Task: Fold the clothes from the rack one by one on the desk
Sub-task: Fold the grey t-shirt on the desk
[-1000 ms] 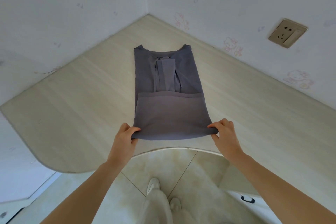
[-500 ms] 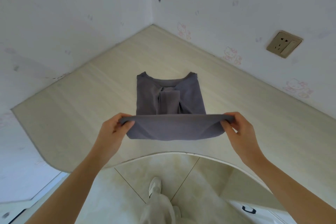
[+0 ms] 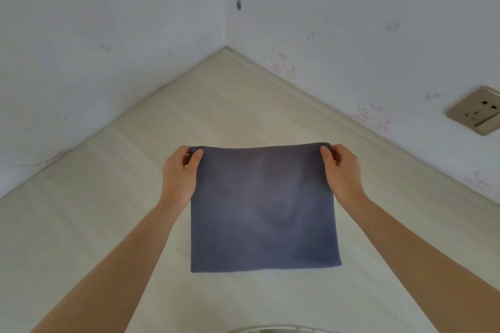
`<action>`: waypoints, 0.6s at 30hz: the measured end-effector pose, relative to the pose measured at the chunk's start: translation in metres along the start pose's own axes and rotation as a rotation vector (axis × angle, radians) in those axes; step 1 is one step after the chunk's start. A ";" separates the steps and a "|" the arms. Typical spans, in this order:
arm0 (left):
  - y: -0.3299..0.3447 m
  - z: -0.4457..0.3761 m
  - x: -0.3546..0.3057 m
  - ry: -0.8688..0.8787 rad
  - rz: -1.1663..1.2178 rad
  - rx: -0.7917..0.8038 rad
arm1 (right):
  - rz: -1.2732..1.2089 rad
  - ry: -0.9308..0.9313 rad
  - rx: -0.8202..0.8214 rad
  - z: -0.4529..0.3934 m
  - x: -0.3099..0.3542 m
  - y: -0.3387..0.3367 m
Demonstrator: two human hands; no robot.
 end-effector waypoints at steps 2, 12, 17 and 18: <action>0.019 -0.025 0.016 -0.003 -0.085 -0.002 | 0.046 0.054 0.013 -0.023 -0.012 0.024; 0.071 -0.089 0.059 0.015 -0.492 0.018 | 0.426 0.153 0.030 -0.078 -0.058 0.077; 0.060 -0.068 0.052 -0.111 -0.459 -0.031 | 0.384 0.207 0.004 -0.062 -0.060 0.061; 0.055 -0.058 0.053 -0.135 -0.440 -0.025 | 0.371 0.230 0.032 -0.053 -0.063 0.056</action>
Point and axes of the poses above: each hand's wrist, its own z-axis away from the middle knuckle, its own y-axis out of the palm, x = y × z, the point moved 2 cm from there along -z, towards the middle knuckle, and after that the axes turned 4 degrees about -x, right-handed, at the moved point
